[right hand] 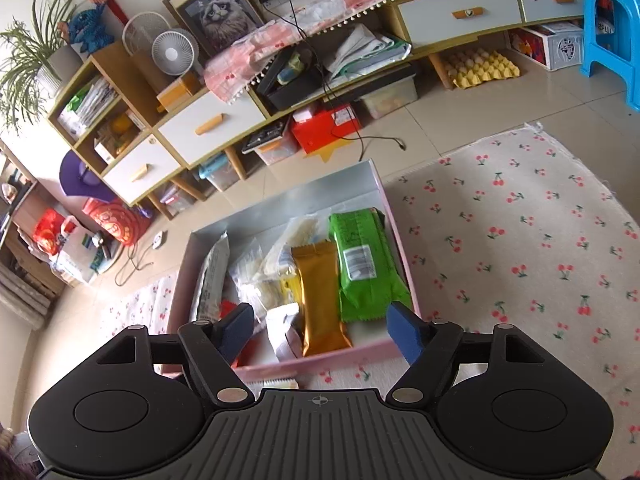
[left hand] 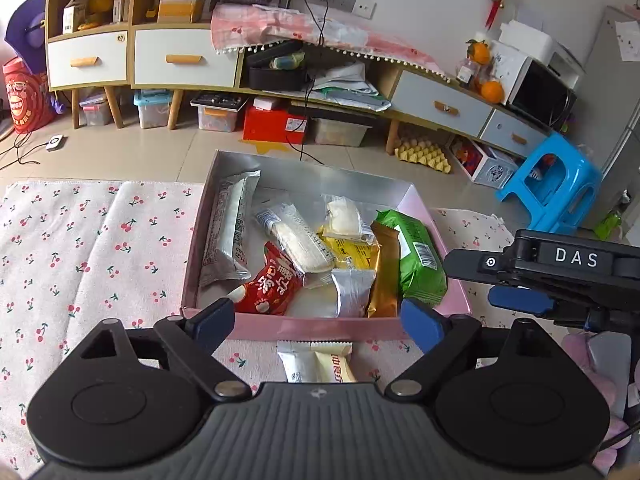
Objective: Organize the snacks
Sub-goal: 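Move both tools back toward the remaining snacks, then grasp the red candy wrapper with the left tool while the right tool grasps the cream biscuit pack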
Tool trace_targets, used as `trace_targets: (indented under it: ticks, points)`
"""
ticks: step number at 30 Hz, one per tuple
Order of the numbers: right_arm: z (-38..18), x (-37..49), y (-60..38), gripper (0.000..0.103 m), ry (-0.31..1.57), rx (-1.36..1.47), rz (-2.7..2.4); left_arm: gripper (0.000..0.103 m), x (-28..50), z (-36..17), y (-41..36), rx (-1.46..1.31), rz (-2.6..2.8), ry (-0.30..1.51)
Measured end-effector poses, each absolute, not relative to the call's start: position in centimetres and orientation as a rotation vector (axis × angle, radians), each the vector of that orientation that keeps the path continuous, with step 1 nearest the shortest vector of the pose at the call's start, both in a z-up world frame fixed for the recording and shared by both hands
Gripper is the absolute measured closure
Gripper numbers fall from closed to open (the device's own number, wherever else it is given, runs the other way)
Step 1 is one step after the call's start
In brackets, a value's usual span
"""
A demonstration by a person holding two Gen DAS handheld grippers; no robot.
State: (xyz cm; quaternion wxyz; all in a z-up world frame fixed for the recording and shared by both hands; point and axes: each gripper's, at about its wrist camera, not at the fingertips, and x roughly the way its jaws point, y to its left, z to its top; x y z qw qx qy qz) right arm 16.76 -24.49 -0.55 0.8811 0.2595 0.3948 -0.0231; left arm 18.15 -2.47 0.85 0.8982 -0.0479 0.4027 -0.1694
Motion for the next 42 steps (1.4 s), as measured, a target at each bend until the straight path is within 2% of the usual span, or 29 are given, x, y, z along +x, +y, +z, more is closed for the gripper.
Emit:
trace_targets:
  ticks: [3, 7, 22, 27, 38, 42]
  points:
    - [0.1, 15.6, -24.4, 0.021, 0.842, 0.521, -0.056, 0.006, 17.3, 1.3, -2.1, -0.075, -0.341, 0.843]
    - [0.6, 14.3, -24.1, 0.018, 0.874, 0.506, -0.060, 0.001, 16.6, 1.7, -1.4, -0.042, -0.326, 0.877]
    - [-0.8, 10.9, -21.7, 0.013, 0.989, 0.440, -0.017, 0.000, 13.5, 1.0, 3.3, -0.026, -0.195, 0.919]
    - [-1.5, 10.5, -19.7, 0.011, 1.032, 0.330, 0.002, 0.001, 13.4, -0.1, 5.5, -0.054, -0.079, 1.013]
    - [-3.1, 11.3, -17.1, 0.010, 1.079, 0.252, 0.014, 0.006, 13.1, -1.9, 7.4, -0.114, -0.022, 1.094]
    - [-3.7, 11.7, -16.4, 0.010, 1.078, 0.224, 0.019, 0.014, 13.2, -3.1, 8.0, -0.185, 0.006, 1.148]
